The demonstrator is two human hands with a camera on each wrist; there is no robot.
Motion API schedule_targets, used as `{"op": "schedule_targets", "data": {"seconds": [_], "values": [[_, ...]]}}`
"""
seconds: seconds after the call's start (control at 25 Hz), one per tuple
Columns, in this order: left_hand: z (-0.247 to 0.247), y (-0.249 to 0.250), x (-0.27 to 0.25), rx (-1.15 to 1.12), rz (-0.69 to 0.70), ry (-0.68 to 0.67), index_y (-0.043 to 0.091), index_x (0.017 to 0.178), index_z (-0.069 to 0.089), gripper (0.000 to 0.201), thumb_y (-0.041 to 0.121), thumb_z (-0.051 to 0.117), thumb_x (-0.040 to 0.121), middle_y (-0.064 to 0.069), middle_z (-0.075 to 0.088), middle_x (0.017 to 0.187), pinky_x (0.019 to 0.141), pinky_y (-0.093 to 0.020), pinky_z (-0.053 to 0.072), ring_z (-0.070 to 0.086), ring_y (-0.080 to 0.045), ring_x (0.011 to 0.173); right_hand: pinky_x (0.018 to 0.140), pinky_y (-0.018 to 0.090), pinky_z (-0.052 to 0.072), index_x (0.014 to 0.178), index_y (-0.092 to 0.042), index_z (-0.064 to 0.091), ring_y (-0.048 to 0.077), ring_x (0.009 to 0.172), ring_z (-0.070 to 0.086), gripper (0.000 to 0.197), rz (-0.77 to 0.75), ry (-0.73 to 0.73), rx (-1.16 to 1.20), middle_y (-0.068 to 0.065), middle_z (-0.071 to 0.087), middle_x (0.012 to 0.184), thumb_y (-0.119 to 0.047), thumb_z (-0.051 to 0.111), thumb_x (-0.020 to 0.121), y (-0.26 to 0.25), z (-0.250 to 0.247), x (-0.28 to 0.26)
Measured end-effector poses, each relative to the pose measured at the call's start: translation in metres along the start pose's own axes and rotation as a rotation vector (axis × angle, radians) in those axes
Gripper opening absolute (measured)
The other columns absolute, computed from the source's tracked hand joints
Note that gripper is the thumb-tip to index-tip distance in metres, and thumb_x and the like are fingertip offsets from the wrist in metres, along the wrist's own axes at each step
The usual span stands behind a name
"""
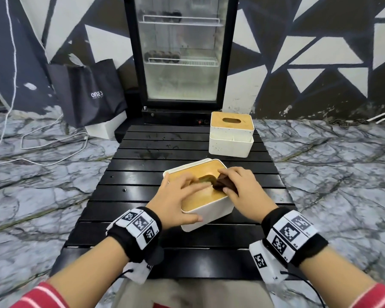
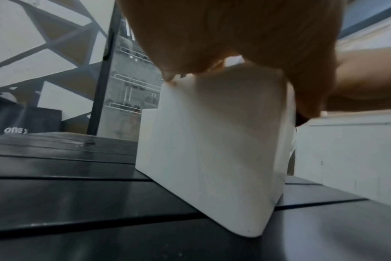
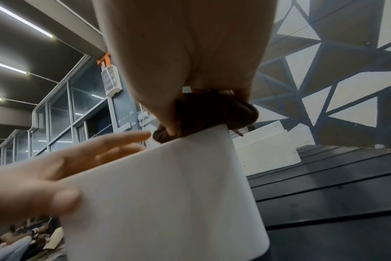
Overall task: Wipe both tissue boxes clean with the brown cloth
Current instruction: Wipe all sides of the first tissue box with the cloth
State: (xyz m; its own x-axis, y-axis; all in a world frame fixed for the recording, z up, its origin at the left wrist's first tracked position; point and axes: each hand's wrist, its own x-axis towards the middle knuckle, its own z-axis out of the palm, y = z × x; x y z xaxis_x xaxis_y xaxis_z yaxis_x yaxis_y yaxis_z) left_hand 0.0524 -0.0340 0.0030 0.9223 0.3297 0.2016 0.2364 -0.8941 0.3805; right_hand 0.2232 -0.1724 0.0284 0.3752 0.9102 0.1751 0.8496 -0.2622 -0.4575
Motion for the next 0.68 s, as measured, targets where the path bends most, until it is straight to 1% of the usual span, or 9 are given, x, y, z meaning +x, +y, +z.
{"op": "schedule_targets", "data": {"seconds": [0.04,0.08,0.12,0.2,0.28,0.36,0.48,0.56,0.68], "values": [[-0.002,-0.002,-0.002,-0.034,-0.070,0.021,0.058,0.137,0.016,0.091,0.075,0.052,0.055,0.003,0.028,0.144,0.116,-0.048,-0.001,0.014,-0.015,0.140,0.104,0.042,0.032,0.130,-0.025,0.043,0.019,0.121,0.034,0.042,-0.012,-0.010,-0.013,-0.001,0.044,0.131,-0.020,0.052,0.089,0.000,0.001,0.000],[-0.003,-0.003,-0.003,-0.075,-0.158,0.021,0.052,0.141,0.008,0.106,0.079,0.052,0.049,0.001,0.016,0.151,0.117,-0.048,0.002,0.006,-0.016,0.142,0.104,0.041,0.033,0.127,-0.025,0.045,0.018,0.120,0.035,0.040,-0.022,-0.003,-0.009,-0.003,0.046,0.130,-0.021,0.054,0.088,0.000,0.002,-0.001],[-0.004,-0.004,-0.005,-0.132,-0.244,0.004,0.043,0.146,0.002,0.120,0.080,0.055,0.045,0.003,0.007,0.153,0.118,-0.046,0.006,0.004,-0.016,0.143,0.104,0.040,0.033,0.123,-0.025,0.049,0.017,0.120,0.036,0.037,-0.033,0.012,0.006,-0.005,0.047,0.129,-0.021,0.055,0.087,0.000,0.003,-0.003],[-0.005,-0.006,-0.007,-0.271,-0.330,-0.019,0.028,0.149,-0.004,0.134,0.071,0.071,0.047,0.009,0.000,0.154,0.117,-0.035,0.015,0.008,-0.014,0.142,0.105,0.035,0.031,0.119,-0.026,0.054,0.015,0.120,0.037,0.033,-0.065,0.019,0.032,-0.007,0.049,0.128,-0.022,0.057,0.087,-0.004,0.006,-0.006],[-0.004,-0.008,-0.008,-0.352,-0.336,0.006,0.021,0.149,-0.005,0.135,0.057,0.081,0.052,0.012,0.001,0.152,0.109,-0.022,0.019,0.012,-0.009,0.140,0.106,0.028,0.028,0.118,-0.025,0.057,0.014,0.121,0.038,0.031,-0.127,-0.006,0.055,-0.005,0.049,0.129,-0.022,0.057,0.087,-0.017,0.014,-0.006],[-0.002,-0.008,-0.008,-0.377,-0.333,0.034,0.018,0.150,-0.003,0.139,0.061,0.077,0.045,0.013,0.002,0.151,0.105,-0.015,0.018,0.014,-0.003,0.135,0.106,0.028,0.028,0.117,-0.023,0.059,0.016,0.122,0.039,0.030,-0.185,-0.030,0.079,-0.003,0.051,0.128,-0.023,0.057,0.087,-0.034,0.026,-0.003],[0.003,-0.008,-0.006,-0.381,-0.324,0.064,0.014,0.150,0.001,0.139,0.068,0.063,0.038,0.012,0.003,0.151,0.102,-0.010,0.016,0.014,0.004,0.130,0.102,0.039,0.034,0.116,-0.022,0.060,0.021,0.120,0.041,0.030,-0.184,-0.024,0.060,-0.001,0.053,0.128,-0.023,0.055,0.086,-0.053,0.041,0.006],[0.006,-0.009,-0.007,-0.373,-0.296,0.090,0.011,0.149,0.006,0.137,0.068,0.061,0.038,0.010,0.006,0.151,0.101,-0.008,0.016,0.016,0.006,0.128,0.101,0.038,0.035,0.119,-0.024,0.058,0.020,0.120,0.039,0.031,-0.127,-0.032,0.014,-0.003,0.050,0.129,-0.024,0.053,0.089,-0.061,0.044,0.014],[0.008,-0.013,-0.008,-0.384,-0.276,0.125,0.011,0.149,0.011,0.134,0.068,0.062,0.039,0.010,0.010,0.148,0.102,-0.010,0.020,0.022,0.003,0.128,0.097,0.036,0.037,0.121,-0.025,0.056,0.021,0.118,0.039,0.031,-0.087,-0.002,-0.012,-0.003,0.050,0.129,-0.025,0.051,0.090,-0.070,0.046,0.024]]}}
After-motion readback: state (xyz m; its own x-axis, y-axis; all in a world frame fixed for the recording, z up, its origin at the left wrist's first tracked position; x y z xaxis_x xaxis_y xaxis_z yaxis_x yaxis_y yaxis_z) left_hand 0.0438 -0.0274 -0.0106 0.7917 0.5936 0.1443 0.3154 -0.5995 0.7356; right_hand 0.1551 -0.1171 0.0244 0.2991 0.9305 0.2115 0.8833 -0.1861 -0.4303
